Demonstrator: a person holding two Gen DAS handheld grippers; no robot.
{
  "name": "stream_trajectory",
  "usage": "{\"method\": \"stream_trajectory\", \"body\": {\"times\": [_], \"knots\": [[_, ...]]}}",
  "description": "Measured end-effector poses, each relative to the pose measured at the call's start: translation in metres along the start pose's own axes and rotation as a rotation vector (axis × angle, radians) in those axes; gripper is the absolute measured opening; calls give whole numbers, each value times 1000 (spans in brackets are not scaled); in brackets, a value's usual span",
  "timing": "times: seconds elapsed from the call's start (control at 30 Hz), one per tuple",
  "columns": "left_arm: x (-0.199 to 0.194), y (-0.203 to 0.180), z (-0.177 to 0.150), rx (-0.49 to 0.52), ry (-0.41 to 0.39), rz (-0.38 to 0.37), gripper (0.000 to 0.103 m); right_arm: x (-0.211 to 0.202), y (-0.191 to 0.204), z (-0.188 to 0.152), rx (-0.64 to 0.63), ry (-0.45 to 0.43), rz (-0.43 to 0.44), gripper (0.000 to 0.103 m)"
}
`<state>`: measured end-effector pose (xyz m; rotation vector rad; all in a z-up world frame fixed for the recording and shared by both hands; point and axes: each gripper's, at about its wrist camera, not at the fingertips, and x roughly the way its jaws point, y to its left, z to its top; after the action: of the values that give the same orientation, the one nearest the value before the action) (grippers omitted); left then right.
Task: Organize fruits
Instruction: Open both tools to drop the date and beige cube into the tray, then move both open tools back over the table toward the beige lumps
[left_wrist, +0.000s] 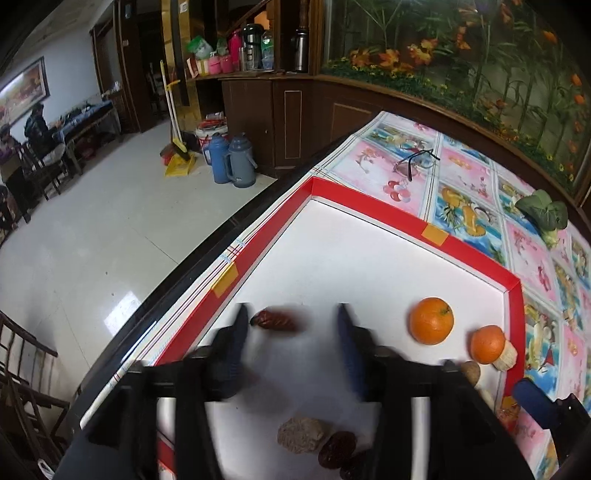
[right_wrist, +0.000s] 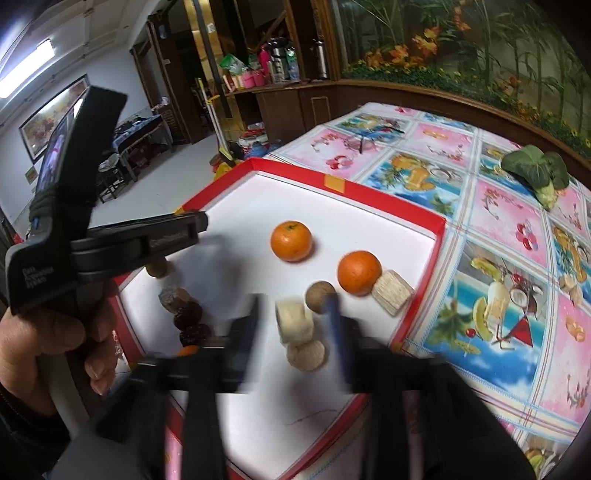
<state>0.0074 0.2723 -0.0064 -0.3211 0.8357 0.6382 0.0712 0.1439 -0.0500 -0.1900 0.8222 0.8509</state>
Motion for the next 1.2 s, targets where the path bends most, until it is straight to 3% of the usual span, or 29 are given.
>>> {"method": "stream_trajectory", "body": {"times": [0.07,0.13,0.4,0.57,0.77,0.9,1.1,1.2], "knots": [[-6,2,0,-7,-21,6,73,-7,0,-1,8,-21,12,67],[-12,3,0,-10,-27,5,77,-16,0,-1,7,-38,4,71],[-39,-2,-6,0,-70,-19,80,-66,-25,-13,27,-114,-65,75],[-55,-25,-13,30,-100,-76,80,-97,-79,-46,70,-104,-188,76],[-55,-95,-27,144,-79,-170,80,-106,-182,-86,263,-21,-405,76],[-51,-143,-39,229,-55,-217,80,-96,-226,-76,322,-12,-467,75],[-40,-180,-50,291,-18,-239,80,-62,-253,-42,319,6,-463,72],[-34,-189,-51,297,-3,-240,80,-43,-260,-28,300,24,-459,55]]}}
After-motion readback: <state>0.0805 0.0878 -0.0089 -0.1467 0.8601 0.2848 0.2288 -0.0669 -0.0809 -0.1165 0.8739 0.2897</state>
